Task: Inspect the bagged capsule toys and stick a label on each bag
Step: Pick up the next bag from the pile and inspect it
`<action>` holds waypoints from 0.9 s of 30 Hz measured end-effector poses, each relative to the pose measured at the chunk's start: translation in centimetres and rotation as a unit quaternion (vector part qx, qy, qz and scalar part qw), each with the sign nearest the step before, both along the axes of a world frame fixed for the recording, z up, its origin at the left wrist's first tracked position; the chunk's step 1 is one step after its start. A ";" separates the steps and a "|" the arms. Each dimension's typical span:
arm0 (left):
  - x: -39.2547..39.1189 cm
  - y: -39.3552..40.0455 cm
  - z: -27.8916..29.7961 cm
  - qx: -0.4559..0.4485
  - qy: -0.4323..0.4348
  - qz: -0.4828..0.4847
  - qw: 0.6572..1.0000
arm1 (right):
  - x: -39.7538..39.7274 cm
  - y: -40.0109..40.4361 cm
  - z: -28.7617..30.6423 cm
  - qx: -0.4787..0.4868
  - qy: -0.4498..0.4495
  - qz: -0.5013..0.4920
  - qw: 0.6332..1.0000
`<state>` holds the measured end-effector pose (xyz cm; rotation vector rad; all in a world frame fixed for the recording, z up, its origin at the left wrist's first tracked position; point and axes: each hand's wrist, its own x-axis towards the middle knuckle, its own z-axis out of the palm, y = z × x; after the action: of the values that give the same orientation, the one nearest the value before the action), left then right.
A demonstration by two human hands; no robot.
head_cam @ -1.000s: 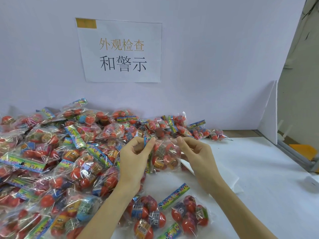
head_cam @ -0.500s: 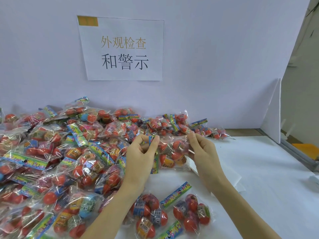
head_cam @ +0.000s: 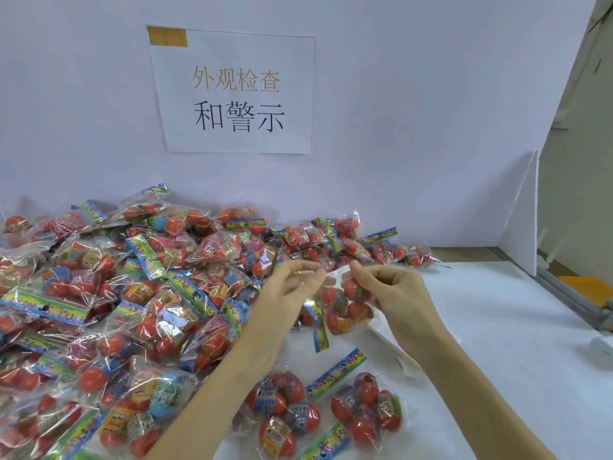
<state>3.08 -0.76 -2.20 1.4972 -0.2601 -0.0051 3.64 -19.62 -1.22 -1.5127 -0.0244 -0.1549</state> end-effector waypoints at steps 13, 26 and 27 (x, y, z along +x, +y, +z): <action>0.6 0.0 -0.9 -0.025 0.038 0.102 0.994 | -0.1 0.3 0.1 -0.029 0.003 0.069 0.997; 0.3 -0.2 -0.3 -0.108 0.014 0.118 0.987 | -0.9 1.2 0.3 0.100 0.024 0.102 0.990; 0.2 -0.4 -0.4 -0.116 0.017 0.112 0.987 | -0.9 1.3 0.3 0.132 0.042 0.108 0.984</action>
<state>3.31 -1.21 -2.57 1.2858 -0.0610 0.1731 2.75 -18.29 -0.95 -1.2408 -0.0964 0.0789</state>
